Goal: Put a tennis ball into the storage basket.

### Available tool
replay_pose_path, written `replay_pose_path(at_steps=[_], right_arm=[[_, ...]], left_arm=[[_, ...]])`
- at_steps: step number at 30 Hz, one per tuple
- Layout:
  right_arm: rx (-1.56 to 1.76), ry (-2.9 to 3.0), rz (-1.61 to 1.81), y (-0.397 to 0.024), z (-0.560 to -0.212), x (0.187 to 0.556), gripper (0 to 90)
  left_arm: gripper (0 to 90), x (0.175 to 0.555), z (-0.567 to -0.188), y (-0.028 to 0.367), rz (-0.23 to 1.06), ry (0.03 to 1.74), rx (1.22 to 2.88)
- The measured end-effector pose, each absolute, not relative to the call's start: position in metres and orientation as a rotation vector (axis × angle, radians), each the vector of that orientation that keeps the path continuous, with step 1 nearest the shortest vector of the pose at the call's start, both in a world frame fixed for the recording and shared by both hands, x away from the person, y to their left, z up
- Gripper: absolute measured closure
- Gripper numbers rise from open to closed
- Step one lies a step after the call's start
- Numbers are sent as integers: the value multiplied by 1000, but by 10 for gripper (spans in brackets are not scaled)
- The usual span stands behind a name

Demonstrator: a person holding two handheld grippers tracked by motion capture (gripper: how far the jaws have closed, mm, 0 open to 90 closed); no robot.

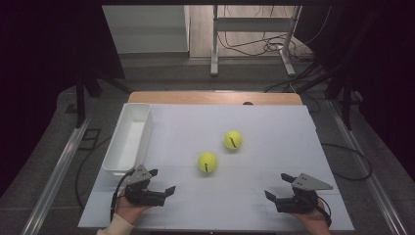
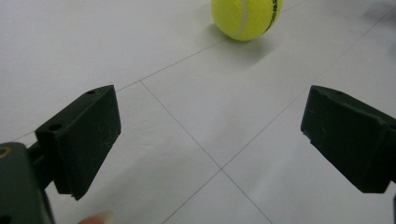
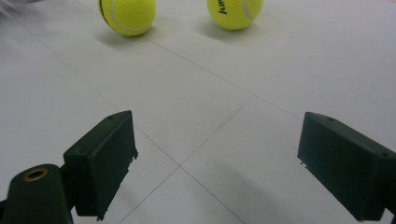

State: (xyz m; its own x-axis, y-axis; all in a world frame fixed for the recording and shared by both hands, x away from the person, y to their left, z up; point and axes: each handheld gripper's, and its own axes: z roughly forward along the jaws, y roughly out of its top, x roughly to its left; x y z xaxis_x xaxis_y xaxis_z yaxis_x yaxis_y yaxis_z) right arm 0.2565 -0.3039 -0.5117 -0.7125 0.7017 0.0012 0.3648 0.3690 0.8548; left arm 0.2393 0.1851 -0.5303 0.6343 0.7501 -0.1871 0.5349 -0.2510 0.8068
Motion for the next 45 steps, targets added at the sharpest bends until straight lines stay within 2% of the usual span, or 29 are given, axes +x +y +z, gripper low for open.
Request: replay_pose_path(at_steps=[45], right_arm=[[936, 2282, 1265, -303, -513, 257, 123]], left_arm=[[61, 250, -502, 162, 295, 964, 1946]])
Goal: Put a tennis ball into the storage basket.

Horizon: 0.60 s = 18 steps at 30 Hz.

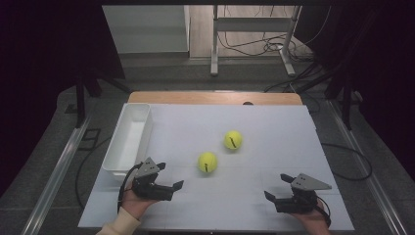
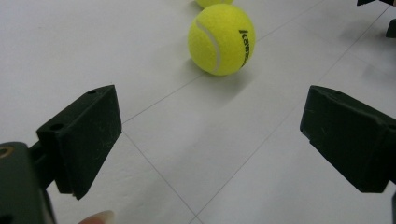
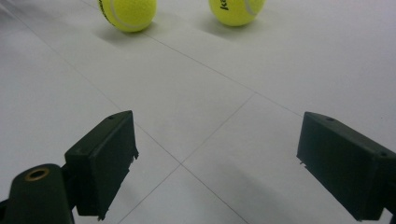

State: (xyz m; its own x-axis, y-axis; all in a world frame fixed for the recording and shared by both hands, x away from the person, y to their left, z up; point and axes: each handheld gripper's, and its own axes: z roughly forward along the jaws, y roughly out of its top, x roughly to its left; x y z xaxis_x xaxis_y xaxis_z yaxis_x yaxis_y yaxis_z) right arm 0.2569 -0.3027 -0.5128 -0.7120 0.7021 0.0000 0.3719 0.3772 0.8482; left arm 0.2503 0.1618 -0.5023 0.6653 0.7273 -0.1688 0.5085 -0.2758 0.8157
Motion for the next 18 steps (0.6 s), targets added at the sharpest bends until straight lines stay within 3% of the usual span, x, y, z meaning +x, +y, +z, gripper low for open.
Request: replay_pose_path(at_steps=[18], right_arm=[[936, 2287, 1255, -302, -514, 258, 124]], left_arm=[[61, 262, -495, 151, 262, 949, 1948]])
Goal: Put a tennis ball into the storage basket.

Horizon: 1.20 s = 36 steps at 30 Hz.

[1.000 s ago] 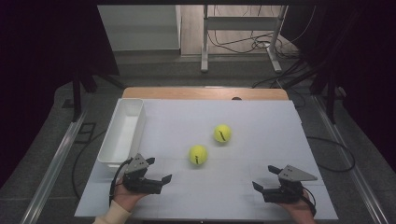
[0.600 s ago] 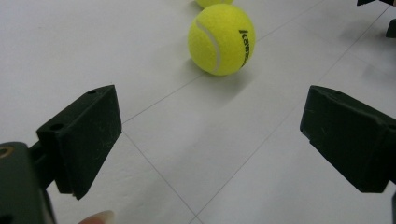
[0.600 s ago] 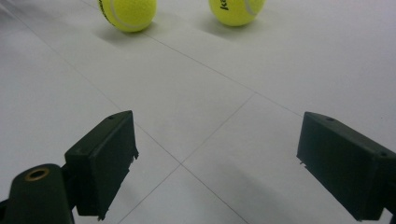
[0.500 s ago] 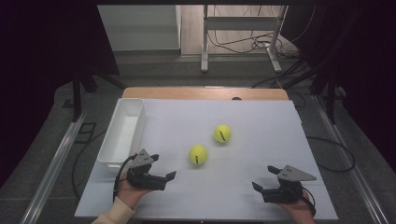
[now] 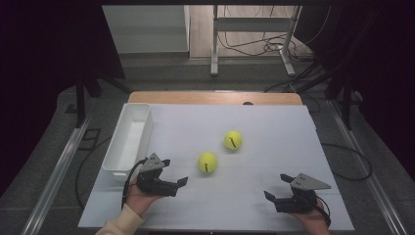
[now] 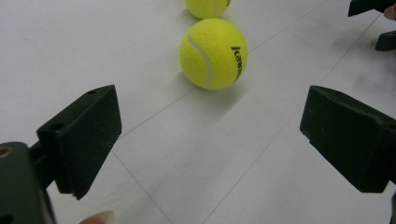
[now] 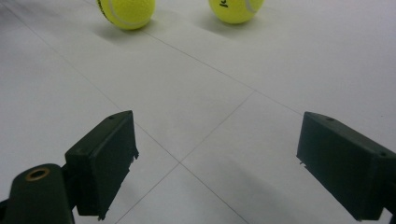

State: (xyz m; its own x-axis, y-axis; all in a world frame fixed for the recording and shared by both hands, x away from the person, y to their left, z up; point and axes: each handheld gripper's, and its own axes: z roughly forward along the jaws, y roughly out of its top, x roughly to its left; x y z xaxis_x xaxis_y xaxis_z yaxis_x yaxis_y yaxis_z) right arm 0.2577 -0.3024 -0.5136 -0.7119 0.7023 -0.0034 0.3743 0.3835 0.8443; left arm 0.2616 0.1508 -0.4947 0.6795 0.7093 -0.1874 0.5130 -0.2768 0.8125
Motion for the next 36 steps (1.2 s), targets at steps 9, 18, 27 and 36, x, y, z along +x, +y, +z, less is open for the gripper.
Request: replay_pose_path(at_steps=[9, 18, 27, 36], right_arm=[[936, 2286, 1251, -303, -514, 258, 124], [941, 2288, 1242, -303, -514, 259, 124], [947, 2289, 1255, -303, -514, 259, 124], [944, 2289, 1251, -303, -515, 259, 124]], left_arm=[[61, 267, -493, 146, 247, 953, 1959], [62, 274, -488, 138, 236, 937, 1958], [64, 283, -485, 125, 215, 918, 1970], [65, 290, -485, 116, 204, 908, 1979]])
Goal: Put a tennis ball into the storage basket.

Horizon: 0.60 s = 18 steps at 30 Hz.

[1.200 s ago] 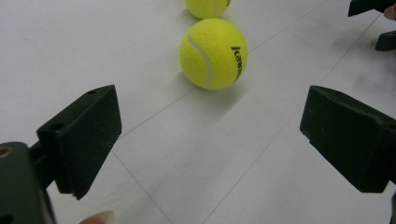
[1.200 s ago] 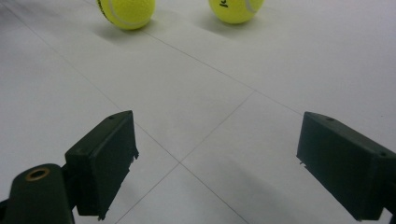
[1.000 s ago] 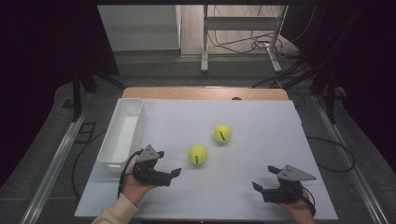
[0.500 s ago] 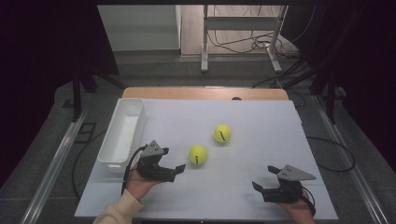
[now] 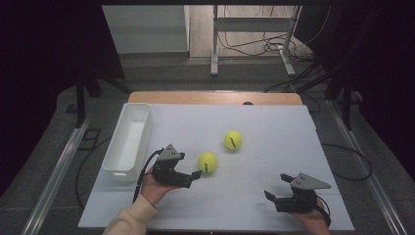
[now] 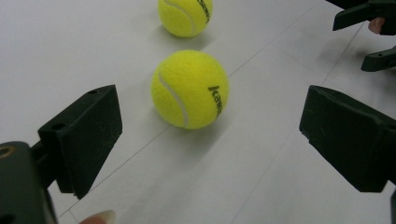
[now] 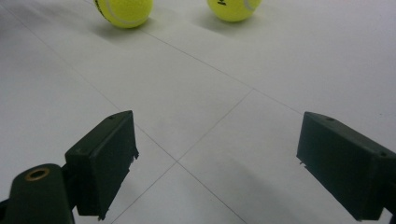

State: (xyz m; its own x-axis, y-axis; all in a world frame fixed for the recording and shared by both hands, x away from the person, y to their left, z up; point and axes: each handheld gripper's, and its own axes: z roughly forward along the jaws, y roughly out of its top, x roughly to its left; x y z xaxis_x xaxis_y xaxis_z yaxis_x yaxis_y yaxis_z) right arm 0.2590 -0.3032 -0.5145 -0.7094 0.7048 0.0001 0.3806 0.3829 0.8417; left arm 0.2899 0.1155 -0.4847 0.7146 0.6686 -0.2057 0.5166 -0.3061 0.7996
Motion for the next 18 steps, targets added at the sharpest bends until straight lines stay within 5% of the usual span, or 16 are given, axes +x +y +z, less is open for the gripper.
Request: replay_pose_path(at_steps=[18], right_arm=[[943, 2294, 1238, -303, -515, 259, 124]], left_arm=[[66, 311, -488, 98, 175, 911, 2014]])
